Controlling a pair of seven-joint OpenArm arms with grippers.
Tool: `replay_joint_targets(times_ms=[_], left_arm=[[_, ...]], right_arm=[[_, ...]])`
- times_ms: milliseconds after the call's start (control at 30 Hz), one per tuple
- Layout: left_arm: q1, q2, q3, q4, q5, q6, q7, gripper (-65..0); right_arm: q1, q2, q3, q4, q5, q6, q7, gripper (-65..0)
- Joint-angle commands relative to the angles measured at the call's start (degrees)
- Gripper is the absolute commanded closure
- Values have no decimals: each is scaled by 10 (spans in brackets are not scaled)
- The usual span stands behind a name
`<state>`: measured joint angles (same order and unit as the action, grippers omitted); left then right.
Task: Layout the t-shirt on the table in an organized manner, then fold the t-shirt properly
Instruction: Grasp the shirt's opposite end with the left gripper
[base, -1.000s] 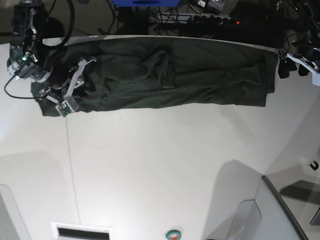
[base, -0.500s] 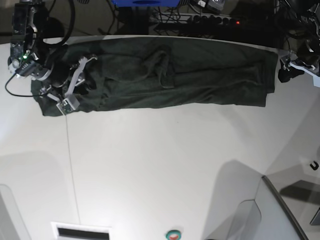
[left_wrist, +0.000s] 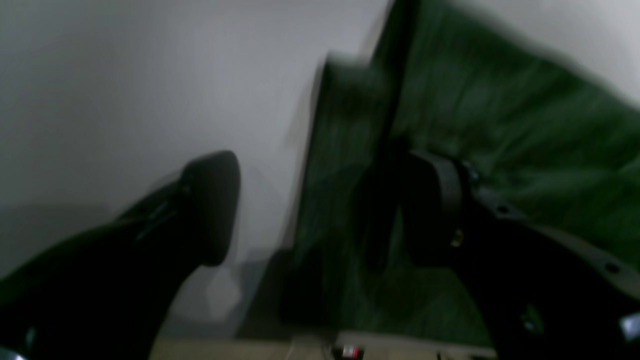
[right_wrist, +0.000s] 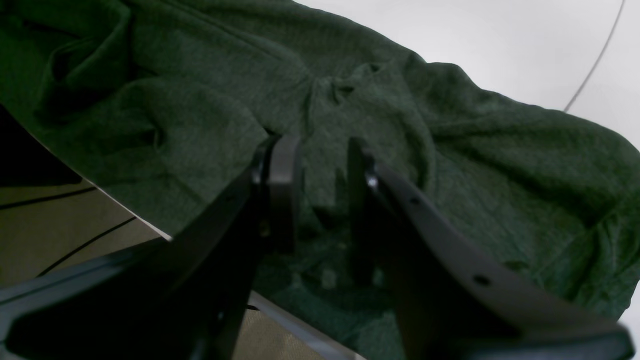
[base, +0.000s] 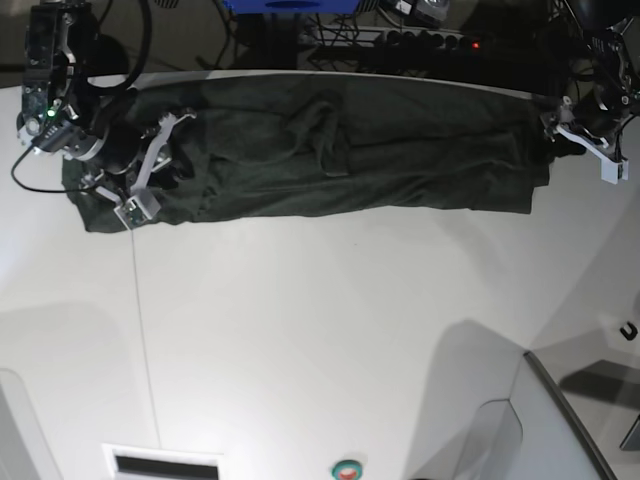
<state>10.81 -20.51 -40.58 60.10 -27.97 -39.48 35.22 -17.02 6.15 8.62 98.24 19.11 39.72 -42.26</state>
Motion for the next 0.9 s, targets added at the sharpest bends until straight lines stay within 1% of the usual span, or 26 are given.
replay_joint_targets(times_ms=[0, 100, 167, 267, 467, 500, 533, 600, 667, 700, 733, 767, 867], left_arm=[[-1, -12, 14, -1, -7, -5, -6, -479], [-1, -12, 60, -16, -7, -5, -8, -477], [-1, -10, 75, -18, -8, -5, -8, -476], [-1, -1, 79, -18, -8, -5, -8, -474], [-1, 2, 81, -19, -7, -5, -8, -469], [-1, 2, 82, -19, -7, -5, -8, -457], [-1, 2, 82, -19, -7, -5, -8, -433], [-1, 2, 82, -19, -7, -5, -8, -336], [-3, 2, 78, -19, -7, -5, -9, -199], [-8, 1, 77, -19, -7, -5, -9, -115], [-14, -1, 77, -19, -7, -5, -9, -48], [-17, -3, 77, -19, -7, -5, -9, 0], [-21, -3, 77, -13, -8, -5, -10, 0]], right_arm=[[4, 4, 1, 9, 8, 3, 10, -155], [4, 3, 0, 9, 8, 3, 10, -155], [4, 3, 0, 9, 8, 3, 10, -155], [4, 2, 0, 9, 8, 3, 10, -155], [4, 4, 0, 9, 8, 3, 10, -155], [4, 4, 0, 9, 8, 3, 10, -155], [4, 4, 0, 9, 8, 3, 10, -155], [4, 4, 0, 9, 8, 3, 10, -155], [3, 4, 1, 9, 8, 3, 10, -155], [3, 5, 3, 9, 8, 3, 10, -155], [3, 5, 4, 9, 8, 3, 10, -155], [1, 6, 5, 9, 8, 3, 10, -155], [-10, 6, 6, 11, 8, 3, 11, -155]])
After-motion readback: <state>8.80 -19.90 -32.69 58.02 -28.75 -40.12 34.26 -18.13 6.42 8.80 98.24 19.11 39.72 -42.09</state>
